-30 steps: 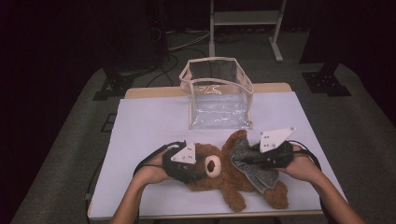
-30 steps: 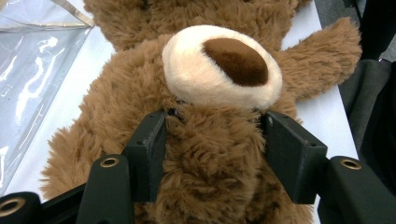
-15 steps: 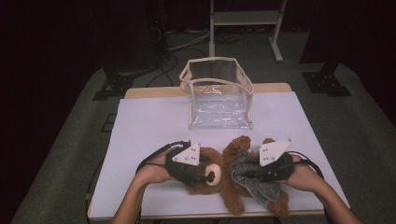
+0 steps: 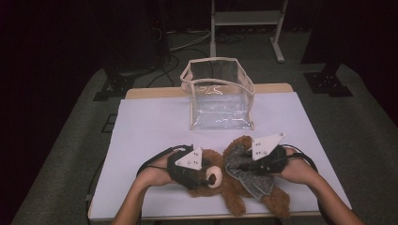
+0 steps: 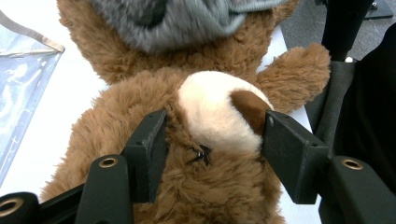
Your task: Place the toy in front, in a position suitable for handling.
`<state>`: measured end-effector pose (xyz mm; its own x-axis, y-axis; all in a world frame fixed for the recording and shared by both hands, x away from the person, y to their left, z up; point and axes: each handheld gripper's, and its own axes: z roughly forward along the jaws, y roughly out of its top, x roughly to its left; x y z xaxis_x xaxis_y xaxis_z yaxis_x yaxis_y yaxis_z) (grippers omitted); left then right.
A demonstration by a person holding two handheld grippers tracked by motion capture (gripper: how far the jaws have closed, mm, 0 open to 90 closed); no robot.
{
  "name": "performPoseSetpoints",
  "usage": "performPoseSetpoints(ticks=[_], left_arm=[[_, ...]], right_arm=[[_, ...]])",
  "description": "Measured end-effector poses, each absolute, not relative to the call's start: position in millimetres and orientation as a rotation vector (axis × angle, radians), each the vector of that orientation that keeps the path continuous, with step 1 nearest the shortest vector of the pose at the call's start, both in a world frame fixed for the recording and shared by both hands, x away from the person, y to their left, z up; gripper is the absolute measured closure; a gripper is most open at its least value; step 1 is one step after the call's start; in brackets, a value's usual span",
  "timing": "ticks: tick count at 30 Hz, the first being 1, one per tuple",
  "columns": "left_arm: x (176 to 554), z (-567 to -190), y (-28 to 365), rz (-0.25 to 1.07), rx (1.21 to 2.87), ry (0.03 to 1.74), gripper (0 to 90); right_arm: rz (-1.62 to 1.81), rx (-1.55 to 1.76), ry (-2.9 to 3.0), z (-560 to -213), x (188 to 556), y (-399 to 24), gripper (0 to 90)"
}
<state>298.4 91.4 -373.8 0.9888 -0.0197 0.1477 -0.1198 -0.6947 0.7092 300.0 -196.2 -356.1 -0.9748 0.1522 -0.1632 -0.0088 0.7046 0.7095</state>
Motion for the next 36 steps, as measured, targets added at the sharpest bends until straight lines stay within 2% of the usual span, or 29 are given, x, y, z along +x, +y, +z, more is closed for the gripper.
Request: performPoseSetpoints(ticks=[5, 10, 12, 16, 19, 24, 29, 32, 36], left_arm=[[300, -368, 92, 0.167, 2.328, -0.109, 40.2], [302, -360, 94, 0.172, 2.296, -0.091, 42.8], [303, -365, 91, 0.134, 2.308, -0.098, 44.6], [303, -369, 90, 0.109, 2.313, -0.099, 46.0], [300, -370, 87, 0.107, 2.323, -0.104, 46.2], [298, -370, 87, 0.120, 2.336, -0.110, 46.2], [298, -371, 87, 0.118, 2.326, -0.102, 46.2], [299, -369, 87, 0.124, 2.325, -0.104, 46.0], [301, -362, 90, 0.150, 2.322, -0.103, 44.9]], right_arm=[[1.171, 0.196, 2.709, -362, 297, -218, 71.9], [1.177, 0.196, 2.717, -365, 293, -218, 72.0], [1.170, 0.194, 2.725, -364, 294, -217, 71.9], [1.124, 0.161, 2.728, -357, 293, -209, 72.0], [1.107, 0.107, 2.708, -345, 296, -190, 71.9], [1.054, 0.041, 2.713, -345, 301, -165, 71.8], [1.057, 0.096, 2.733, -349, 307, -180, 71.8], [1.154, 0.224, 2.735, -354, 312, -211, 71.9], [1.169, 0.241, 2.739, -362, 309, -216, 72.1]])
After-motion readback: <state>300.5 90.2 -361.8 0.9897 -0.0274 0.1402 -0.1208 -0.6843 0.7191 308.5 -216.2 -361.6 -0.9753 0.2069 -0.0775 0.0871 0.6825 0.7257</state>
